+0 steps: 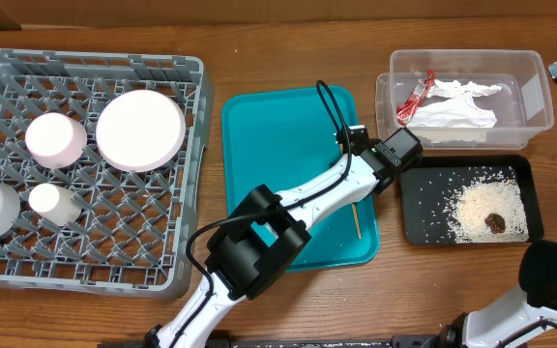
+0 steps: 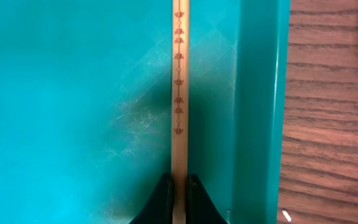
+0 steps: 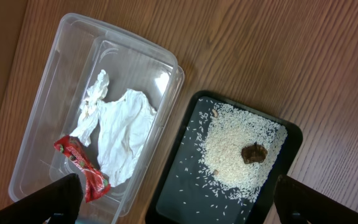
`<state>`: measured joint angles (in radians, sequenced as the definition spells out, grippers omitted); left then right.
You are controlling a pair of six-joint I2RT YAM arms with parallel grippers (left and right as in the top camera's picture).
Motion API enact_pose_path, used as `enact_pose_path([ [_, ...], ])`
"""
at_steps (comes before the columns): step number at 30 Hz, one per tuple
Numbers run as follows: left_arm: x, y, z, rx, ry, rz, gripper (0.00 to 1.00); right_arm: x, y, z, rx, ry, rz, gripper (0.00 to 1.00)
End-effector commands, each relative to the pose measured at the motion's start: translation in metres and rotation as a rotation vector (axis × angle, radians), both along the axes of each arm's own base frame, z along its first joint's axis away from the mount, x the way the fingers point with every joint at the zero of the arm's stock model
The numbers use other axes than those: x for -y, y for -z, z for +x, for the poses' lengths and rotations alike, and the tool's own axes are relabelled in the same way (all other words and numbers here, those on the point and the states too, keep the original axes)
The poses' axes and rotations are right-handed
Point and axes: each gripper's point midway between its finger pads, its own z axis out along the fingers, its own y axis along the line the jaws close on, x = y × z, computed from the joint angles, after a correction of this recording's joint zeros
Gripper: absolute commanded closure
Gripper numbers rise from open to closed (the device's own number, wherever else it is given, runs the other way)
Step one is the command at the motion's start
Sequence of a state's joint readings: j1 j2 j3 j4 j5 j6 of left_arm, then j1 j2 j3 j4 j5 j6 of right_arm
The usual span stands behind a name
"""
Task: Sort waste into correct bins and load items into the dishwasher
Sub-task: 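Reach the left gripper back to the second chopstick and grasp it, then carry the second chopstick to the rack and insert it beside the first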
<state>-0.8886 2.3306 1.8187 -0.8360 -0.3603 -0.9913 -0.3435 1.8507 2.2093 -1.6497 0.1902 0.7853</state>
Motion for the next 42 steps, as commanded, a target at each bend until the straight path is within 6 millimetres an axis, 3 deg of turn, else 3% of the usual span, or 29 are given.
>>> enact_pose_path([
  [1,-0.005,0.013,-0.001,-0.034,0.075,0.054,0.96,0.001,-0.009,0.001,0.027,0.000,-0.017,0.00],
  [5,-0.014,-0.024,0.002,-0.039,0.128,0.081,0.96,0.001,-0.009,0.001,0.027,0.000,-0.018,0.00],
  [11,-0.050,-0.115,0.006,-0.034,0.275,0.146,0.96,0.001,-0.009,0.001,0.027,0.001,-0.017,0.00],
  [14,-0.088,-0.157,0.005,-0.031,0.291,0.167,0.96,0.001,-0.009,0.001,0.027,0.001,-0.017,0.00],
  [18,-0.155,-0.212,0.007,-0.012,0.295,0.190,0.96,0.001,-0.009,0.001,0.027,0.001,-0.017,0.00],
  [22,-0.215,-0.242,0.002,-0.027,0.294,0.184,0.96,0.001,-0.009,0.001,0.027,0.001,-0.017,0.00],
  [27,-0.244,-0.249,-0.003,-0.078,0.515,0.038,0.96,0.001,-0.009,0.001,0.027,0.001,-0.017,0.00],
  [30,-0.272,-0.238,0.003,-0.102,0.500,-0.001,0.96,0.001,-0.009,0.001,0.027,0.001,-0.017,0.00],
  [36,-0.323,-0.197,0.021,-0.117,0.362,-0.009,0.96,0.001,-0.009,0.001,0.027,0.001,-0.017,0.00],
  [42,-0.350,-0.153,0.027,-0.121,0.271,-0.060,0.96,0.001,-0.009,0.001,0.027,0.001,-0.017,0.00],
])
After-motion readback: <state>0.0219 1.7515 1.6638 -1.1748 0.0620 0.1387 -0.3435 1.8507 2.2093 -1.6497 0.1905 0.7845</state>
